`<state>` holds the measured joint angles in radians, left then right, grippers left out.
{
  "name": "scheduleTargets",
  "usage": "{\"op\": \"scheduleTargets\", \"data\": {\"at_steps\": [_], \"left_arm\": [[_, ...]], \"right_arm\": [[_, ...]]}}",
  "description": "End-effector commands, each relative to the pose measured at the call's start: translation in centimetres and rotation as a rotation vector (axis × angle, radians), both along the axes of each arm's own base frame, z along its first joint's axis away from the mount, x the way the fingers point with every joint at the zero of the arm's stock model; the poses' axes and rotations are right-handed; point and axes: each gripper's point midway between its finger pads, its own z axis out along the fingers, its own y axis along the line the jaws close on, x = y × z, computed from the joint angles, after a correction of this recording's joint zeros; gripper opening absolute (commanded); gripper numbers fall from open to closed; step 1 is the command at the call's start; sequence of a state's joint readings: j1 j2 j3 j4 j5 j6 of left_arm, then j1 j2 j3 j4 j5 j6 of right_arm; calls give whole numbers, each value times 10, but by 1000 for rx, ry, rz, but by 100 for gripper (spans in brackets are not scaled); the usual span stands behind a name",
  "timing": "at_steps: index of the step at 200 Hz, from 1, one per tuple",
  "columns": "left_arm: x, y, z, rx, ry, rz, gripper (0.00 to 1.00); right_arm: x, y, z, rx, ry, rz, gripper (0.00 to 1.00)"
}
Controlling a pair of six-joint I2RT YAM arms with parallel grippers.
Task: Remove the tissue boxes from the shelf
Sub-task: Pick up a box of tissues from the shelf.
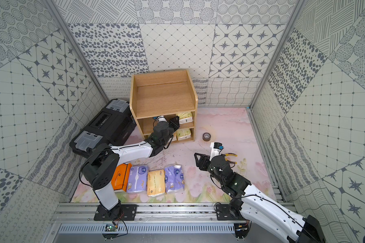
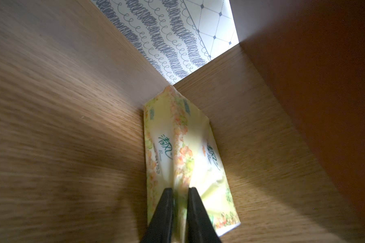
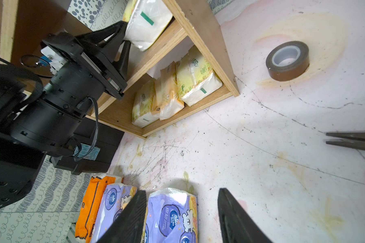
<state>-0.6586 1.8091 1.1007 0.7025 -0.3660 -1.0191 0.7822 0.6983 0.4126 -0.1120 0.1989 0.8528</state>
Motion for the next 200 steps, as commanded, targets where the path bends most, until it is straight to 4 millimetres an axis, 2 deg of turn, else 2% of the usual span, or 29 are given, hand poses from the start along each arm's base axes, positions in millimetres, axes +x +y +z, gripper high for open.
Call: {"op": "scheduleTargets", "data": {"at_steps": [1, 15, 64, 95, 117, 133, 137, 154, 169, 200], "left_arm": [[-4, -5, 13, -15, -35, -32, 6], [-7, -3, 17, -15, -44, -36, 0], [-31, 0, 32, -30, -74, -49, 0], [-47, 5, 32, -48, -67, -40, 0], [-58, 10, 30, -55, -63, -34, 0], [-63, 13, 28, -61, -57, -29, 0], [-64, 14, 28, -64, -56, -28, 0], [-71, 17, 26, -75, -50, -32, 0], [-76, 19, 26, -79, -46, -35, 0], [-84, 22, 28, -81, -44, -37, 0]], "right_arm": [[1, 2, 13, 26, -32, 11, 57], [2, 3, 16, 45, -25, 16, 57], [9, 11, 42, 180, -3, 54, 58], [21, 21, 61, 285, -4, 76, 59], [34, 30, 72, 372, 8, 73, 71], [45, 36, 69, 413, 31, 56, 83], [49, 39, 82, 438, 12, 57, 86], [62, 44, 89, 471, -2, 41, 95], [73, 47, 92, 480, -13, 24, 97], [99, 46, 85, 529, 1, -19, 97]]}}
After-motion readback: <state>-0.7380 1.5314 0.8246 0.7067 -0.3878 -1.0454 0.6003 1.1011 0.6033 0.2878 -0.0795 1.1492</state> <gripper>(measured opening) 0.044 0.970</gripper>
